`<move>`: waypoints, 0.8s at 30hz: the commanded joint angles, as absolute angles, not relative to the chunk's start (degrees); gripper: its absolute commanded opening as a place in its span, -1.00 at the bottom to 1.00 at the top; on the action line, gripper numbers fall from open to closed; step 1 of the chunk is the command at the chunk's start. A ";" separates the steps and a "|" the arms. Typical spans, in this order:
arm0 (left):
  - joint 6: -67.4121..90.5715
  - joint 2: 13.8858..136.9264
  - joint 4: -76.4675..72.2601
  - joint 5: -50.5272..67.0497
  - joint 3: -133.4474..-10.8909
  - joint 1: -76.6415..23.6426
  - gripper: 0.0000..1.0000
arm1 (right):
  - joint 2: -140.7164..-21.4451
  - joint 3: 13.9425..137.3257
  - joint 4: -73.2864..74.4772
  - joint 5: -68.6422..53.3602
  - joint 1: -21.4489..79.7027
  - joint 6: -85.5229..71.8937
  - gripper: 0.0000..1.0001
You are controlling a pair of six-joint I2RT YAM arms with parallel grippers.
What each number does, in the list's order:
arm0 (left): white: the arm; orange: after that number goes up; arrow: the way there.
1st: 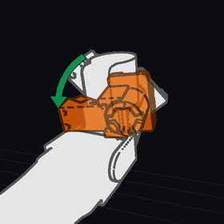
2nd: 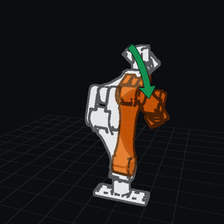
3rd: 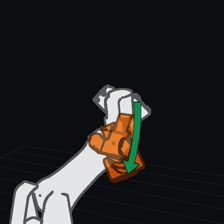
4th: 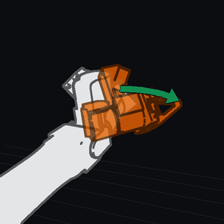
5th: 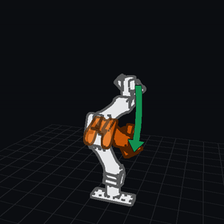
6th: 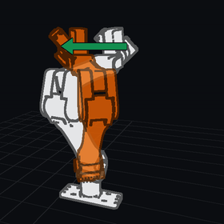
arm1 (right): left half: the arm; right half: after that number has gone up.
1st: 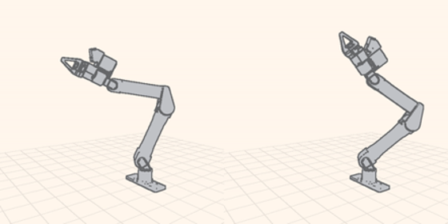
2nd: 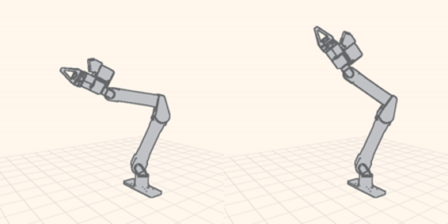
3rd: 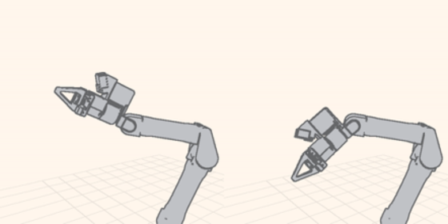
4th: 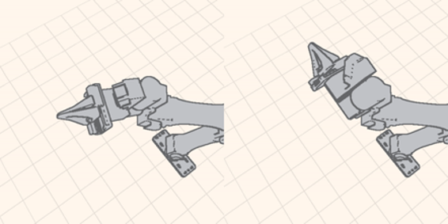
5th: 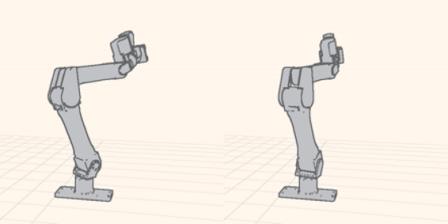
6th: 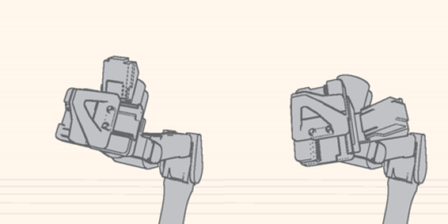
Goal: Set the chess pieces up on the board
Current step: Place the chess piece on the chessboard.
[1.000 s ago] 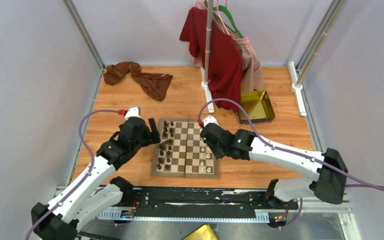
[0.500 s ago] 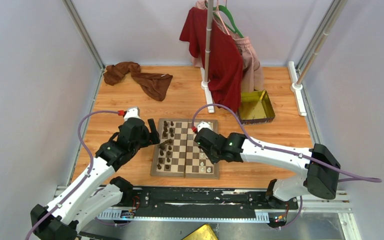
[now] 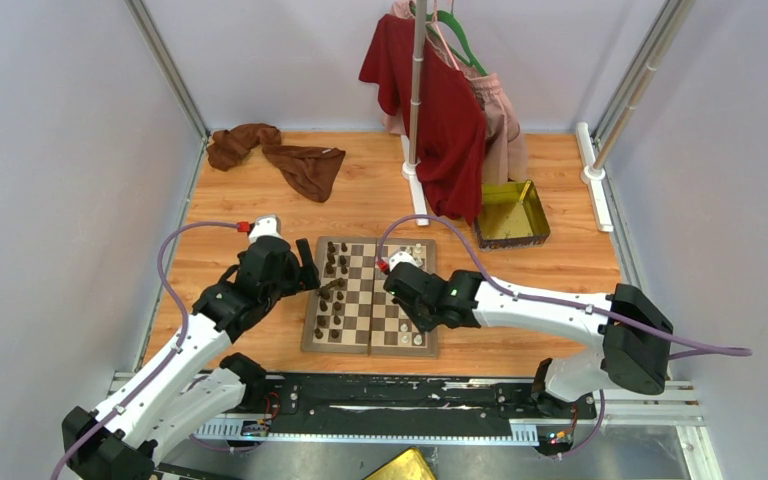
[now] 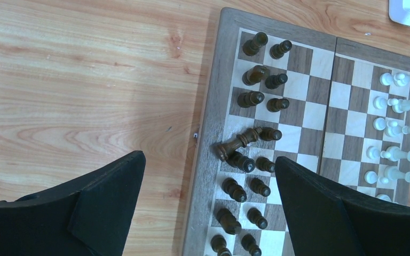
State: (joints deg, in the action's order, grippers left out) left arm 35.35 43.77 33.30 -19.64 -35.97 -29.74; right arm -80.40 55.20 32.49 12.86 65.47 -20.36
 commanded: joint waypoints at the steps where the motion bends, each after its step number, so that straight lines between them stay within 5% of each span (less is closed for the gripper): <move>1: 35.43 44.06 32.74 -19.60 -35.60 -29.44 1.00 | -81.24 54.01 31.67 12.02 66.45 -21.07 -1.00; 24: 34.37 45.30 32.92 -19.73 -36.75 -29.44 1.00 | -84.06 51.95 28.22 11.40 66.45 -20.28 -1.00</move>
